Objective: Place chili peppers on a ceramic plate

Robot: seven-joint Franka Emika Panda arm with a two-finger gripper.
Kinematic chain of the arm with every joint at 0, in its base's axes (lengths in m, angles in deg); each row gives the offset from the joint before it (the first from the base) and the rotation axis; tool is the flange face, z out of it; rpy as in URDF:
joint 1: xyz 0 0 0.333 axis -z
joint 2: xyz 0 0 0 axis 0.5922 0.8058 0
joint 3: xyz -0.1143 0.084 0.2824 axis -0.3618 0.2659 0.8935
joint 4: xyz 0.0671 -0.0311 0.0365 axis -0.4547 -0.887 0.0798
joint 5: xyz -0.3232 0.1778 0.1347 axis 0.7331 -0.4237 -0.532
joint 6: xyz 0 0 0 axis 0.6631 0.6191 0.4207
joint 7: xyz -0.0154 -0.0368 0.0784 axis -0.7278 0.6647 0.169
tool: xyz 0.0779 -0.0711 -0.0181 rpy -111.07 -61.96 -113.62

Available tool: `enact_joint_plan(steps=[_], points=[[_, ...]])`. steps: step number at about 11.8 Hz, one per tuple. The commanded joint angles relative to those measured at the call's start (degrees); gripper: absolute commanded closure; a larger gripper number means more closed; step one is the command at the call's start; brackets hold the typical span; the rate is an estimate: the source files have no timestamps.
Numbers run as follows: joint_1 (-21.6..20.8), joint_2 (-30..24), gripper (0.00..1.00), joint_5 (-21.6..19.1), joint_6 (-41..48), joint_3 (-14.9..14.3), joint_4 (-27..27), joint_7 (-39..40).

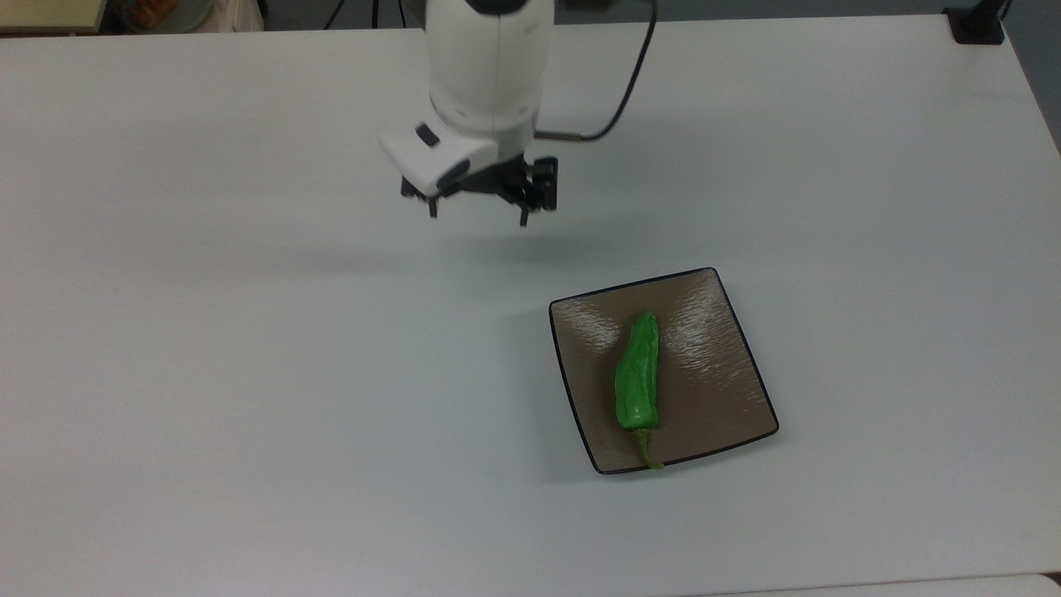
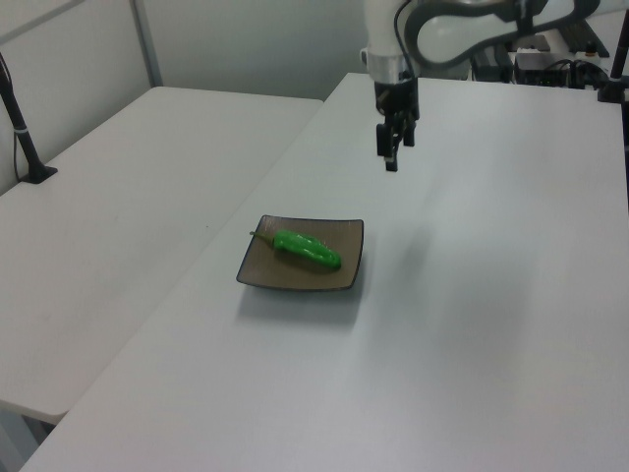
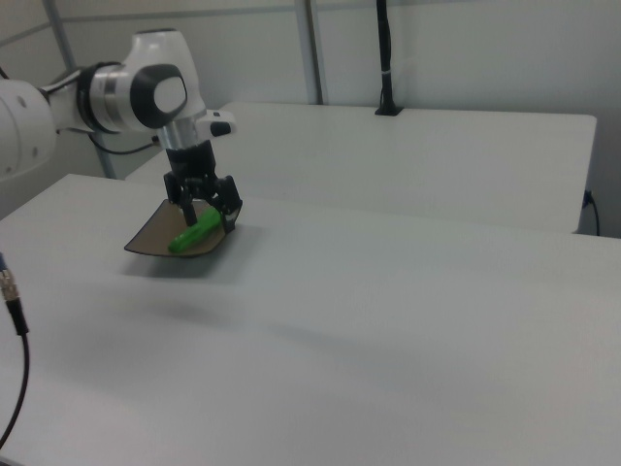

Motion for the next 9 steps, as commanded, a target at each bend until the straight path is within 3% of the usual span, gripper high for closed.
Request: enact_joint_plan(steps=[1, 4, 6, 9], points=[[0.55, -11.95, 0.0, -3.15, 1.35, -1.49, -10.47, 1.97], [1.69, -18.97, 0.0, -5.96, -3.63, -3.15, -17.13, 3.46], [1.61, -24.43, 0.0, -10.08, -5.95, -6.31, -21.72, 6.87], [1.43, -25.15, 0.0, -10.28, -5.69, -7.99, -21.74, 7.95]])
